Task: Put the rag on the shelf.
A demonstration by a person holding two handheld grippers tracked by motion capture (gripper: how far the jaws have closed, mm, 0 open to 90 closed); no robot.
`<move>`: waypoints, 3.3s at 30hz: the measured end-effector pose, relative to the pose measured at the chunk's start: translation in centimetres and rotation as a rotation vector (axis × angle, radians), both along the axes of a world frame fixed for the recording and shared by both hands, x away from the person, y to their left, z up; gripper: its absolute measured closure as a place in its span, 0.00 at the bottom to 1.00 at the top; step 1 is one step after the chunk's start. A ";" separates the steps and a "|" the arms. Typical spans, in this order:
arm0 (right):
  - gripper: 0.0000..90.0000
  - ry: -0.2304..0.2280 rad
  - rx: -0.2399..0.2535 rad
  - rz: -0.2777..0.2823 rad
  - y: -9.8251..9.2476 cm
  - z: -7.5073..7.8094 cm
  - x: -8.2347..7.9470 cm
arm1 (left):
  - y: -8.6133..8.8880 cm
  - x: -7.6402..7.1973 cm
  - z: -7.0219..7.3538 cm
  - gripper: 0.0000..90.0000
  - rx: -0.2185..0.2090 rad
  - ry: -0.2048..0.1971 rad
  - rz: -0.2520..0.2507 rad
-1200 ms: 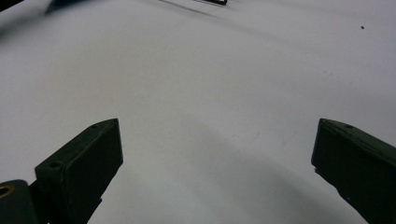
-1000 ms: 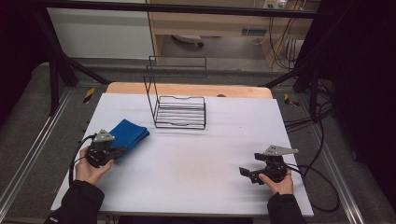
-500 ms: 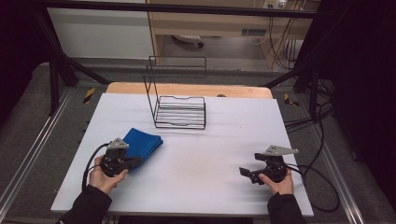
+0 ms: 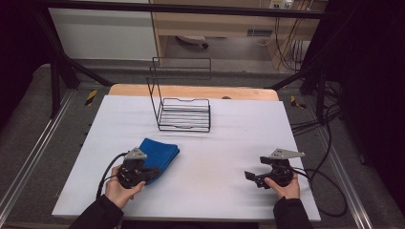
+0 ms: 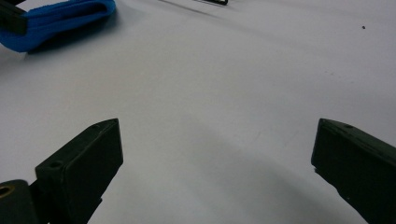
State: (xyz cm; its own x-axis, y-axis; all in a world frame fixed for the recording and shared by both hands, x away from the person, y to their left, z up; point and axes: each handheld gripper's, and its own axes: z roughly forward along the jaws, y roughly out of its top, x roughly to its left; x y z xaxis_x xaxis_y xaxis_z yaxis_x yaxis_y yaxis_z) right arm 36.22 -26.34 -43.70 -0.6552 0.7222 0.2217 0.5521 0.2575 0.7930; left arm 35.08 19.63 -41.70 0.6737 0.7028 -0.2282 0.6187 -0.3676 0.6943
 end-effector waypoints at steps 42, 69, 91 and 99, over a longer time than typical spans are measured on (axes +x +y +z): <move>0.04 -0.009 -0.006 -0.003 1.1 0.0 0.0 | -0.5 1.0 1.7 0.44 0.029 -0.079 0.000; 0.33 0.042 -0.069 0.107 19.1 -0.5 -0.1 | 2.8 1.1 -2.1 0.81 0.119 0.064 0.039; 0.72 0.123 -0.050 0.063 21.7 -1.9 -2.1 | 3.1 1.2 -2.0 0.97 0.098 0.112 0.067; 0.93 0.152 -0.021 0.062 21.7 -2.1 -1.9 | 3.1 1.0 -1.9 0.97 0.085 0.113 0.079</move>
